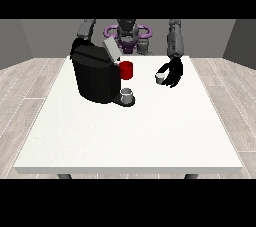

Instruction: Insert the coffee pod into the coffee machine and close the lid

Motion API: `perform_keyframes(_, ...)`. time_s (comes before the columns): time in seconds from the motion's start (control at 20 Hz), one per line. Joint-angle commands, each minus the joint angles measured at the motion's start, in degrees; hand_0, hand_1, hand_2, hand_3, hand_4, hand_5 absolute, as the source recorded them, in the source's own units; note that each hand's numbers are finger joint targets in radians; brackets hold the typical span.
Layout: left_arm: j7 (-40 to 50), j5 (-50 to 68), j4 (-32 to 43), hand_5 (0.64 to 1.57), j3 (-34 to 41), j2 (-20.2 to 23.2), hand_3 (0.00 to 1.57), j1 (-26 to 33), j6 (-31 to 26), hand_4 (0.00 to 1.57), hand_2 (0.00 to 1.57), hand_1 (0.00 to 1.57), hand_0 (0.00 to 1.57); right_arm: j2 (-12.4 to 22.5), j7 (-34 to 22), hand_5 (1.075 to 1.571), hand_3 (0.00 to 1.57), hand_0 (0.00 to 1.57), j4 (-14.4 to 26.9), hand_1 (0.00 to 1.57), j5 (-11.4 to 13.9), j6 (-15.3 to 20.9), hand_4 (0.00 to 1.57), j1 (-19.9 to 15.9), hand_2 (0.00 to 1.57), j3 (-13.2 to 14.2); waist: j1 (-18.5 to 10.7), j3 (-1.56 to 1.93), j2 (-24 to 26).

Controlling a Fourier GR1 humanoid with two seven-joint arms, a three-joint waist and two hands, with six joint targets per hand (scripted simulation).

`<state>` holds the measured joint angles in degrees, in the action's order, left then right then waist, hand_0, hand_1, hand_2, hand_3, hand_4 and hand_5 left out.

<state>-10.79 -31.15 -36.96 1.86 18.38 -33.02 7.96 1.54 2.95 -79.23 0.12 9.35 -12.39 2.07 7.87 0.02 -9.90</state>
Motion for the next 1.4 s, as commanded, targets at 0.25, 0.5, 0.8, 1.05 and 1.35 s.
perform_keyframes(0.25, 1.18, -6.49, 3.71, 1.571, -2.34, 1.26, 0.79, -2.51, 2.93, 0.32, 1.05, 0.97, 0.97, 1.93, 0.06, 1.571, 0.0, 0.0, 1.14, 0.0, -2.35, -2.75, 0.43, -0.98, 0.0, 1.89, 1.18, -0.02, -0.82)
perform_keyframes(0.5, -3.39, -5.92, 4.0, 1.571, -0.93, 2.99, 1.36, -4.17, 0.55, 0.51, 1.4, 1.27, 1.27, -0.39, 1.94, 1.571, 0.0, 0.0, 1.23, 0.0, -1.57, -0.06, 0.45, 0.12, 0.0, 1.42, 0.58, -0.03, -0.02)
perform_keyframes(0.8, -5.79, -3.23, 1.24, 1.571, -0.31, 1.73, 1.36, -7.24, -5.22, 0.6, 1.42, 1.4, 1.4, 2.11, 1.0, 1.571, 0.0, 0.0, 3.55, 0.0, -2.75, -3.96, 0.49, 1.45, 0.0, 1.8, 0.66, -0.02, 3.14)
perform_keyframes(1.05, -1.4, -4.66, -2.61, 1.571, -2.31, 0.56, 1.32, -12.13, -9.8, 0.53, 1.33, 1.24, 1.24, 0.87, 2.71, 1.571, 0.0, 0.0, 9.36, 0.0, -2.77, -1.5, 0.44, -1.51, 0.0, 3.59, -2.11, 0.0, 4.91)
perform_keyframes(1.35, -2.26, -3.67, -2.23, 1.571, 0.39, 4.13, 1.29, -15.5, -13.46, 0.57, 1.32, 1.23, 1.23, 0.94, 2.29, 1.571, 0.0, 0.0, 6.15, 0.0, -3.94, -3.82, 0.49, -1.06, 0.0, 2.41, 1.18, -0.02, 4.18)
